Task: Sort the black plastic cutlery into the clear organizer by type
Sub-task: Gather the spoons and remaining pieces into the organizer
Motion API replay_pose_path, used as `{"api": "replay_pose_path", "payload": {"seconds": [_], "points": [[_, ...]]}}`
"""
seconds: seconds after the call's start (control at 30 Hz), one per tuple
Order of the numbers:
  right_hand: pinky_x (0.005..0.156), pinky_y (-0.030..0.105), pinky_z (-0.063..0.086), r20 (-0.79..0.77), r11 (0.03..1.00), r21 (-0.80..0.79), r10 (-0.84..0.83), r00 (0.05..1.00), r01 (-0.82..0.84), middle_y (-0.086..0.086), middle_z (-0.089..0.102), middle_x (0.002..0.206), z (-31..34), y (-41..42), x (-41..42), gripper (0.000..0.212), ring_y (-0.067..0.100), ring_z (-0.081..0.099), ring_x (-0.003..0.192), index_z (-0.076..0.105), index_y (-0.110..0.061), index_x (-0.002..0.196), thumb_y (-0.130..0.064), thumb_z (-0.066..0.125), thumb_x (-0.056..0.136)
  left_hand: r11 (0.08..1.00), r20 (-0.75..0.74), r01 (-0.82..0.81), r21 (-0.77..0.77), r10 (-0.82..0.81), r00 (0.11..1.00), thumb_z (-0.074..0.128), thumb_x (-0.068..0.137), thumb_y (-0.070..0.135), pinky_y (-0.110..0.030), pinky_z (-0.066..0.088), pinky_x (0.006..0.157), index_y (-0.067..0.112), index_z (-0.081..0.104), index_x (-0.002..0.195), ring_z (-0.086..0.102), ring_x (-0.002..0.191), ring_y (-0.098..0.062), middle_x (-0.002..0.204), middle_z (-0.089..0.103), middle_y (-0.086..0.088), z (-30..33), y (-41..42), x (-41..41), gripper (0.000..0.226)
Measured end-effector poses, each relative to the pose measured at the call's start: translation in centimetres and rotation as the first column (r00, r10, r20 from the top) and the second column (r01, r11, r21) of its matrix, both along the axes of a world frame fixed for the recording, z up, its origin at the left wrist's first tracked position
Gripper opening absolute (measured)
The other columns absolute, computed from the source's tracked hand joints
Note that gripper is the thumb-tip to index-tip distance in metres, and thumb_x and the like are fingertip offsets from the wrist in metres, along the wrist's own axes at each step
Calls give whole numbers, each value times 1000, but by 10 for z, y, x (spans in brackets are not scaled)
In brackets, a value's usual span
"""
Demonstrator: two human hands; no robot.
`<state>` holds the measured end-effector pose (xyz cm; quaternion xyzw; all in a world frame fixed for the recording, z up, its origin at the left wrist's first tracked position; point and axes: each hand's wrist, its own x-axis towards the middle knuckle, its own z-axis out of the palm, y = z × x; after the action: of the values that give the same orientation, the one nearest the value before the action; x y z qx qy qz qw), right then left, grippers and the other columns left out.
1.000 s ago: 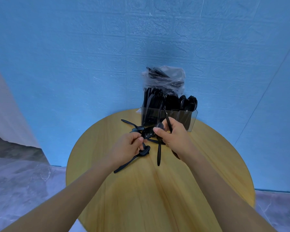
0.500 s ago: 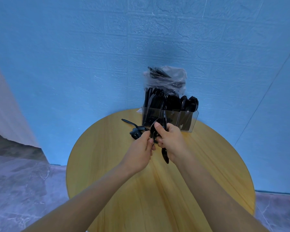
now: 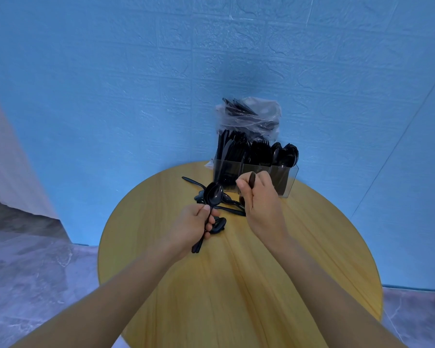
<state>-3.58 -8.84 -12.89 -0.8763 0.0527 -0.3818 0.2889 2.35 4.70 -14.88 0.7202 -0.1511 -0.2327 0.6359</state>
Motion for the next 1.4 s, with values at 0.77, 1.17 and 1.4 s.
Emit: {"api": "replay_pose_path", "payload": {"seconds": [0.77, 1.17, 1.4], "points": [[99, 26, 37, -296, 885, -390, 141, 945, -254, 8, 55, 124, -25, 45, 19, 43, 21, 47, 116, 54, -6, 128, 4, 52, 86, 977, -244, -88, -193, 38, 969, 36, 103, 20, -24, 38, 55, 8, 65, 90, 46, 61, -11, 65, 57, -1, -1, 15, 10, 34], [84, 21, 40, -606, 980, 137, -34, 795, 147, -1, 49, 117, -49, 13, 32, 36, 11, 50, 104, 52, -15, 122, -30, 60, 91, 995, -109, -102, -14, 100, 989, 29, 104, 19, -23, 44, 62, 9, 54, 91, 44, 63, -13, 69, 44, -1, -18, 35, 38, 30], [65, 14, 37, -503, 970, 232, 56, 862, 72, -7, 58, 90, -50, 9, 28, 8, 4, 49, 77, 61, -20, 89, -13, 63, 88, 987, 14, -69, 148, 68, 998, 29, 104, 19, -21, 45, 64, 11, 53, 90, 52, 71, -12, 78, 49, -2, -28, 29, 40, 29]]}}
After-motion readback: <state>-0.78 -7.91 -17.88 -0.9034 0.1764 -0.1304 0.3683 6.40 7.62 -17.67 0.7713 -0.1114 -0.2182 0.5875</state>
